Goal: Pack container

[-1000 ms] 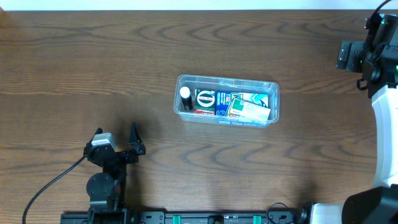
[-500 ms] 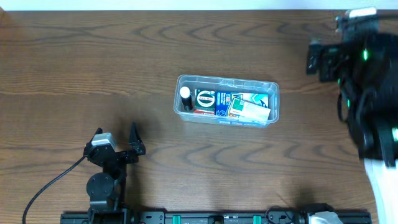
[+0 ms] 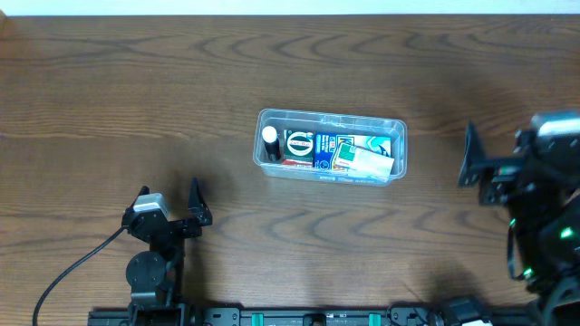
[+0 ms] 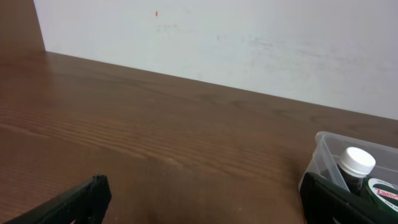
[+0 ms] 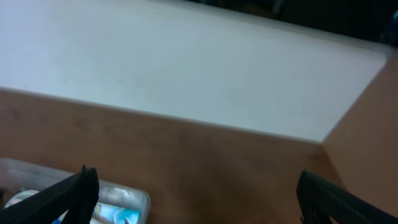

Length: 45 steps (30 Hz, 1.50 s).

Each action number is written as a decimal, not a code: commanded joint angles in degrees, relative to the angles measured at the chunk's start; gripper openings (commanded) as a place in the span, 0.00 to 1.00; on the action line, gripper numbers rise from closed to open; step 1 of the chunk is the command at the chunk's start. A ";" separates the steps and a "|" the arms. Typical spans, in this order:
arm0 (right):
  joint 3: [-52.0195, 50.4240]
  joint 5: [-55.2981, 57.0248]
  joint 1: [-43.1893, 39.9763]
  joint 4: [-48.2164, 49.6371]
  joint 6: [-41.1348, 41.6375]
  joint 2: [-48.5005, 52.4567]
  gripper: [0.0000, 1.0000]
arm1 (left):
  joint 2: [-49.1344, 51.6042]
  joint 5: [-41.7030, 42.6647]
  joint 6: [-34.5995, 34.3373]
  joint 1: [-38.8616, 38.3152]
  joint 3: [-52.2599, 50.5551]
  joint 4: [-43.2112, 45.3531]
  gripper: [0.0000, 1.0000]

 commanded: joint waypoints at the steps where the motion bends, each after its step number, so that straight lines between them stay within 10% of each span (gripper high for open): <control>1: -8.63 0.81 -0.02 0.22 -0.57 -4.74 0.99 | -0.33 -0.35 0.79 0.35 -1.16 -2.23 0.98; 15: -44.54 -8.96 -0.02 33.46 -0.31 -28.35 0.99 | -0.33 -0.35 0.79 0.35 -1.16 -2.23 0.98; 45: -65.11 -19.54 -5.92 39.80 -0.37 -38.75 0.99 | -0.33 -0.33 0.79 0.35 -1.16 -2.23 0.98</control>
